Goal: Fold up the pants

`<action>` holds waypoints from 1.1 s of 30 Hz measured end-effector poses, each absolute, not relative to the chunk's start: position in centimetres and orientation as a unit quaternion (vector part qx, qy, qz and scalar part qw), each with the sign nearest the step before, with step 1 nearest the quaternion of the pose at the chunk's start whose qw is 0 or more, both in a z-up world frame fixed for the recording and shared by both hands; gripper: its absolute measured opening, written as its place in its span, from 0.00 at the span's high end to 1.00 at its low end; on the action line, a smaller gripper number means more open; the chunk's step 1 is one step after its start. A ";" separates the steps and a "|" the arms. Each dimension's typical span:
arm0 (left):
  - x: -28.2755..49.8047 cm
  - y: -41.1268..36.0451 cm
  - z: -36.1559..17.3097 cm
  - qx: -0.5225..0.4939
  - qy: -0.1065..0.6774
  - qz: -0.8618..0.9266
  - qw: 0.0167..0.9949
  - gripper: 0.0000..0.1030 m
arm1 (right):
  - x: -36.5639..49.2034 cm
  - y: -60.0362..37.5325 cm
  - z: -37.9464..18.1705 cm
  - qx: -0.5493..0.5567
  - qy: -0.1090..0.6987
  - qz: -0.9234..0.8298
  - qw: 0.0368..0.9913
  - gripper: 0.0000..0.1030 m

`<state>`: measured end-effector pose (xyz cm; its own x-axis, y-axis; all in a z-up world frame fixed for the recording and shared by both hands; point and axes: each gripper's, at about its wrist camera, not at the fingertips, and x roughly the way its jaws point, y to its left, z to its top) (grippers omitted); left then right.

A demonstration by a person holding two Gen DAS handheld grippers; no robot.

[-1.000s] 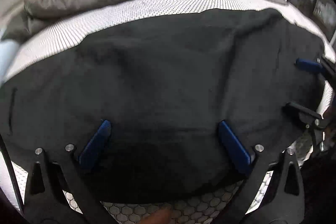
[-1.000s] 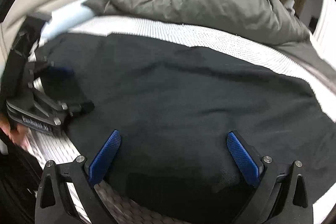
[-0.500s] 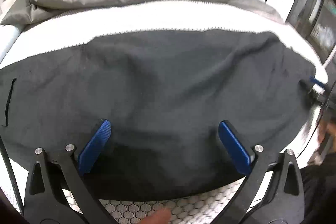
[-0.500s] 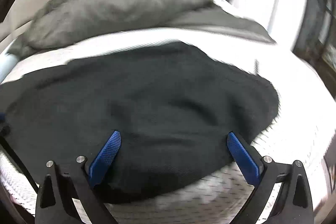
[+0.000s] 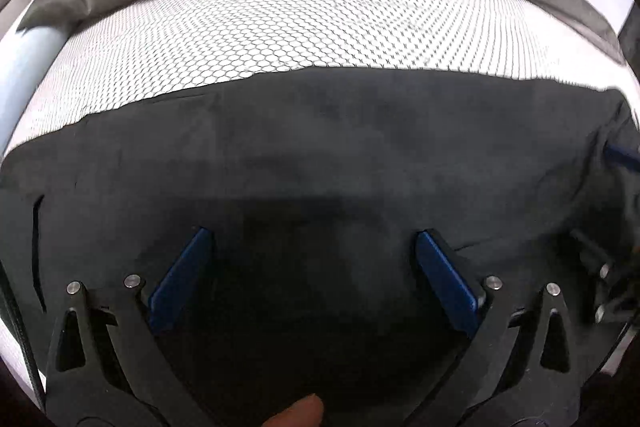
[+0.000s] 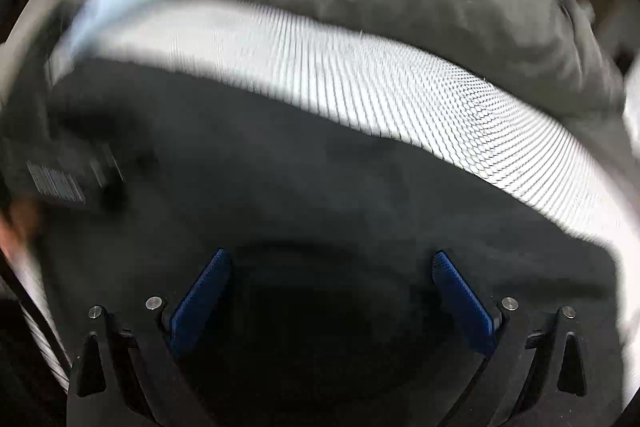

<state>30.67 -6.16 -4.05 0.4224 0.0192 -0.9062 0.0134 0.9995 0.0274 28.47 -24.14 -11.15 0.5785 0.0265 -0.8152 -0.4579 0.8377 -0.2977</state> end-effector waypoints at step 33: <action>32.8 -4.0 -4.3 -0.044 0.522 0.006 0.852 0.01 | 31.3 -41.2 -9.5 -0.067 0.452 -0.136 0.879 0.01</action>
